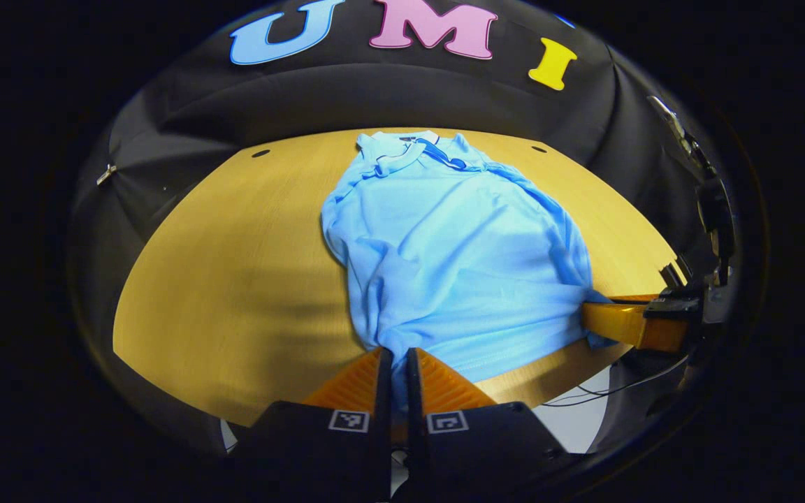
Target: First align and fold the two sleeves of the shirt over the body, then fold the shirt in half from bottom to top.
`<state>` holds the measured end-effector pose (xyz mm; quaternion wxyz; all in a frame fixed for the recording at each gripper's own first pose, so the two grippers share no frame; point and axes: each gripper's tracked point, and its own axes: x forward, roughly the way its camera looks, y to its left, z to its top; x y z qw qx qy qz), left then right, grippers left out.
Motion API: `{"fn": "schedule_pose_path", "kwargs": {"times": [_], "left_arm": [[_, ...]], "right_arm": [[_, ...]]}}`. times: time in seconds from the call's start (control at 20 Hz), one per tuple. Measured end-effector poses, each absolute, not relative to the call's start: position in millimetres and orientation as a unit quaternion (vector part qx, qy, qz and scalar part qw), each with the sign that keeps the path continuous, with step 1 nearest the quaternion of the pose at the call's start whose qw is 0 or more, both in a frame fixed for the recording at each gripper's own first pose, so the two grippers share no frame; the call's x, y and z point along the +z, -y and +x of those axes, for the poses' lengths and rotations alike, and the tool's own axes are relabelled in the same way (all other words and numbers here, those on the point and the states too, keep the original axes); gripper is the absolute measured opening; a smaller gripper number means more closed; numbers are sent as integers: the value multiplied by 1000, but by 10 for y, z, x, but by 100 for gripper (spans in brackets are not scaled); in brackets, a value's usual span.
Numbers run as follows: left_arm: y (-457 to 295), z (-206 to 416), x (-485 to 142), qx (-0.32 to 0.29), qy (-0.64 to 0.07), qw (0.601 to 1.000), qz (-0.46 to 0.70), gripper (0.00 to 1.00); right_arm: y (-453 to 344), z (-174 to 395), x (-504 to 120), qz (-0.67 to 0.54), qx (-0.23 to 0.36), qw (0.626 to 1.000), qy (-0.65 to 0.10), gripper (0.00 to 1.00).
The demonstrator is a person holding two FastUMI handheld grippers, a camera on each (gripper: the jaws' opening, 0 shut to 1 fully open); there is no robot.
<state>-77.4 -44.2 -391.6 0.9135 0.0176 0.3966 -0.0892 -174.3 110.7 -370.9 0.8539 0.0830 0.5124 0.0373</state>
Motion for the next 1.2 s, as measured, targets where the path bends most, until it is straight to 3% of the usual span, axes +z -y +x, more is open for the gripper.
{"fn": "schedule_pose_path", "kwargs": {"times": [0.1,0.75,1.2], "left_arm": [[435,-760,-3897,-90,-397,914,-5,7],[410,-656,-3805,-92,-415,905,-16,6],[359,-230,-3091,-89,-384,919,-26,6]], "right_arm": [[-1139,-1737,-3700,77,59,855,-510,5],[-1161,-1591,-3621,91,81,850,-513,5],[-1230,-914,-3132,77,111,870,-474,5]]}}
